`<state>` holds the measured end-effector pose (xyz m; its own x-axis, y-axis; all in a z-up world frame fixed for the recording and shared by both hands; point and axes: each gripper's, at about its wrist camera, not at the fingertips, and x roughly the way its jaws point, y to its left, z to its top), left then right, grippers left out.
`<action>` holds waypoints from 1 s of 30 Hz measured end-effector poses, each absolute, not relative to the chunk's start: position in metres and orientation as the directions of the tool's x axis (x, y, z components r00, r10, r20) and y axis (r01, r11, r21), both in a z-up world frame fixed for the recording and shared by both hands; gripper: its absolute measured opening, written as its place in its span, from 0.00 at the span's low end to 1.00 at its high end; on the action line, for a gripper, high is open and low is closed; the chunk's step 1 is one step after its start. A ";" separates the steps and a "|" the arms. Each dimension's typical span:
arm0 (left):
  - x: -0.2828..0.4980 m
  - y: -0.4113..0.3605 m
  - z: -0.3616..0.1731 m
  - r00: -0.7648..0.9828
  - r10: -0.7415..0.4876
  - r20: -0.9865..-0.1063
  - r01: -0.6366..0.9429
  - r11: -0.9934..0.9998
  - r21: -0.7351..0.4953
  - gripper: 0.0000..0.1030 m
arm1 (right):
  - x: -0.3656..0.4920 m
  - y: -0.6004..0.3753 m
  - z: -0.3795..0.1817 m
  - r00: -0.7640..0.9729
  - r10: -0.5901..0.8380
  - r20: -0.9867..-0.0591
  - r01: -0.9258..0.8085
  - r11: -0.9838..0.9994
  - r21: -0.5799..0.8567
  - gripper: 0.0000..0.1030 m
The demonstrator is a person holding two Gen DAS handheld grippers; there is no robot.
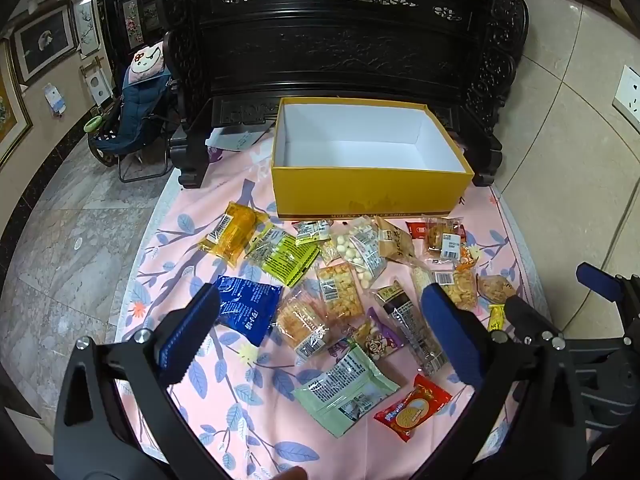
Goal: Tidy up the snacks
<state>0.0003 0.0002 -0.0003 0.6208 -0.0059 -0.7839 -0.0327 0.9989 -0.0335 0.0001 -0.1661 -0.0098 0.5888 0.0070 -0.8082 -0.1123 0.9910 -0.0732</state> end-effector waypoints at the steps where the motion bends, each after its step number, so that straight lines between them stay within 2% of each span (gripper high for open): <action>1: 0.000 0.000 0.000 0.621 -0.005 -0.784 -0.033 0.999 -0.033 0.98 | 0.000 -0.166 -0.009 0.589 0.007 -0.808 -0.113 0.991 -0.073 0.99; 30: 0.000 0.000 -0.001 0.617 -0.006 -0.787 -0.033 0.999 -0.033 0.98 | 0.002 -0.168 -0.012 0.585 0.007 -0.811 -0.113 0.991 -0.072 0.99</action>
<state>0.0005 0.0002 -0.0005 0.6168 -0.0060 -0.7871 -0.0328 0.9989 -0.0332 0.0018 -0.1684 -0.0123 0.5845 0.0074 -0.8113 -0.1126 0.9910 -0.0721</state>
